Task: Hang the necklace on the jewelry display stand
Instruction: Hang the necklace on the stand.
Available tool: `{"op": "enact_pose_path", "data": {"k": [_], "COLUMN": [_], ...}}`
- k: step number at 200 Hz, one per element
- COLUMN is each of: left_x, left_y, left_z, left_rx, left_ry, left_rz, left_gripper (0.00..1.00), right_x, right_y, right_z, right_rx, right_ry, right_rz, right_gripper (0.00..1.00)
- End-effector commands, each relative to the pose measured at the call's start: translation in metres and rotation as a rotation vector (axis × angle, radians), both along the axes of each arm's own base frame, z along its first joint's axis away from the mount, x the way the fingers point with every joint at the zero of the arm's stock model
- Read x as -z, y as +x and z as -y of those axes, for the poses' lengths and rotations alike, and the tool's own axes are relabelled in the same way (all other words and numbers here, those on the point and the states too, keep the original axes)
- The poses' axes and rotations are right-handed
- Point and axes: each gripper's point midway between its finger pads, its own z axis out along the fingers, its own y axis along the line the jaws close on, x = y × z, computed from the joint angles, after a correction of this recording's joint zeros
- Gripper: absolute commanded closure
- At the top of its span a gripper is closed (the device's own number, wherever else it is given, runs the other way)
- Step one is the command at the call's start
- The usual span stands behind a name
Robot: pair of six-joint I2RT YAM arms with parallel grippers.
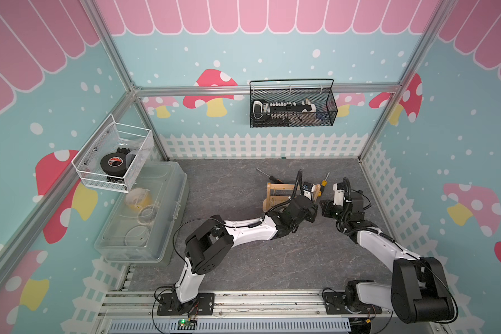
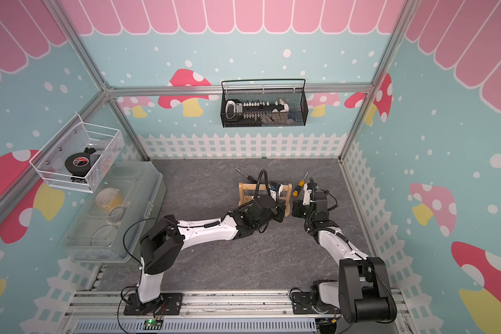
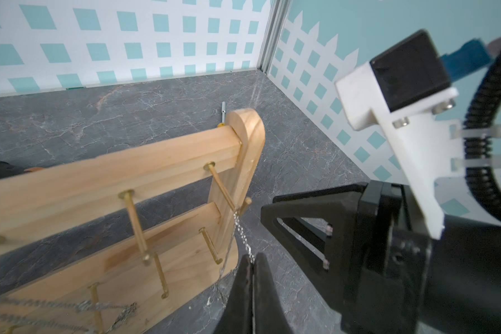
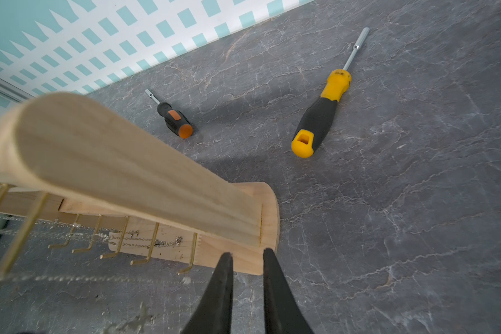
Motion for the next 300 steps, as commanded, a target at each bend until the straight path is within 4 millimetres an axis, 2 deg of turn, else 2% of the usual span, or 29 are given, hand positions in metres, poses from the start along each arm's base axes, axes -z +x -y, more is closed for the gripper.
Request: {"op": "enact_pose_path", "data": {"k": [1, 93, 166, 185, 213, 257, 300], "left_x": [0.011, 0.027, 0.024, 0.025, 0.022, 0.014, 0.012], "left_y": [0.006, 0.007, 0.003, 0.004, 0.008, 0.013, 0.015], "left_z": [0.002, -0.009, -0.018, -0.021, -0.024, -0.022, -0.022], "left_rx": [0.0, -0.017, -0.021, -0.027, -0.036, -0.03, -0.033], "left_ry": [0.035, 0.075, 0.095, 0.099, 0.091, 0.075, 0.072], "left_rz": [-0.003, -0.018, -0.016, -0.014, -0.011, 0.001, 0.004], "left_gripper": [1.0, 1.0, 1.0, 1.0, 1.0, 1.0, 1.0], "right_x": [-0.002, 0.0, -0.001, -0.005, -0.004, -0.016, -0.01], "right_y": [0.004, 0.005, 0.009, 0.011, 0.009, -0.001, -0.002], "right_z": [0.002, 0.0, -0.021, -0.032, -0.035, -0.04, -0.05], "right_rx": [0.004, 0.0, -0.108, -0.16, -0.18, -0.218, -0.254], "right_ry": [0.005, 0.009, 0.081, 0.122, 0.121, 0.1, 0.104], "right_rz": [0.008, 0.003, 0.035, 0.057, 0.053, 0.09, 0.068], "right_gripper": [0.8, 0.8, 0.8, 0.8, 0.8, 0.77, 0.75]}}
